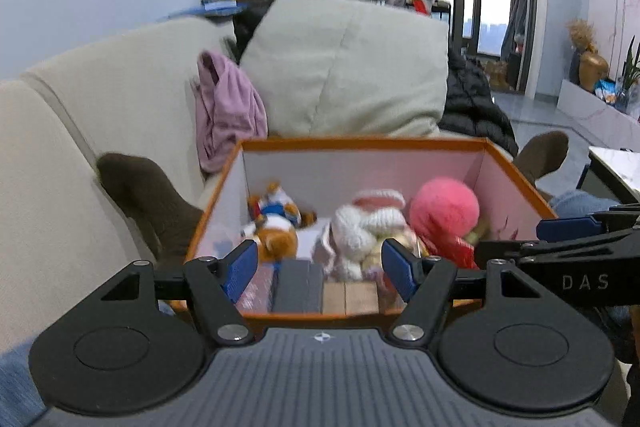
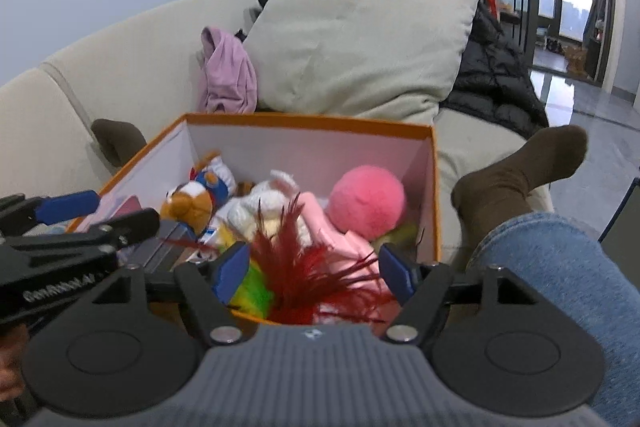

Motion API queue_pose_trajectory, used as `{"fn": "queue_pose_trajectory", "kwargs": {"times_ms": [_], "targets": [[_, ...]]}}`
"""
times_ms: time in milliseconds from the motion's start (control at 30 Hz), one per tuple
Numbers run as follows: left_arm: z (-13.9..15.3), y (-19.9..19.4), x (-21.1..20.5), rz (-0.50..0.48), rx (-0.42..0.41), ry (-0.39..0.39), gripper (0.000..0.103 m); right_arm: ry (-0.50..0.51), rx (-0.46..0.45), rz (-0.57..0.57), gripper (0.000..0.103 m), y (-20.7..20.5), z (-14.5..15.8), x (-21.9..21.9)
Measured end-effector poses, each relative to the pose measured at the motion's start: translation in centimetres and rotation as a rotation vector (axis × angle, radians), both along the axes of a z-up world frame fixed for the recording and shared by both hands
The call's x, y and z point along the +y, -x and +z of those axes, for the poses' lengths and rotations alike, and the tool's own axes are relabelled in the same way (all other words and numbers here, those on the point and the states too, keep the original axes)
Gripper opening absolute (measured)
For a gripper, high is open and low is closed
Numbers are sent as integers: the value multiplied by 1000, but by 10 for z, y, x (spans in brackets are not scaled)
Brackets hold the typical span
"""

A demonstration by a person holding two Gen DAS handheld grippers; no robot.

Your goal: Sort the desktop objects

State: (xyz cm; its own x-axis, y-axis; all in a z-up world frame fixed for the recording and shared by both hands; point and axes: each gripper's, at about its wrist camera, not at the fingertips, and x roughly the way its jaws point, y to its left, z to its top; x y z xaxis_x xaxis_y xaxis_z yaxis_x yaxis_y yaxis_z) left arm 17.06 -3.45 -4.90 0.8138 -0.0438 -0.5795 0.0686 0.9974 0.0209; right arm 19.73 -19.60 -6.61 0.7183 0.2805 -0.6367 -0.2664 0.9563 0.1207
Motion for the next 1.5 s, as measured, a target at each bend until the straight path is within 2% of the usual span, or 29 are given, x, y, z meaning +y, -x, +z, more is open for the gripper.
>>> {"fn": "queue_pose_trajectory", "kwargs": {"times_ms": [133,367,1500], "targets": [[-8,-3,-2,13,51,4,80,14,56,-3,77,-3,-10,2],[-14,-6,-6,22,54,-25,84,4,60,-32,81,-4,-14,-2],[-16,-9,-7,51,60,-42,85,19,-5,-38,84,4,-17,-2]]}}
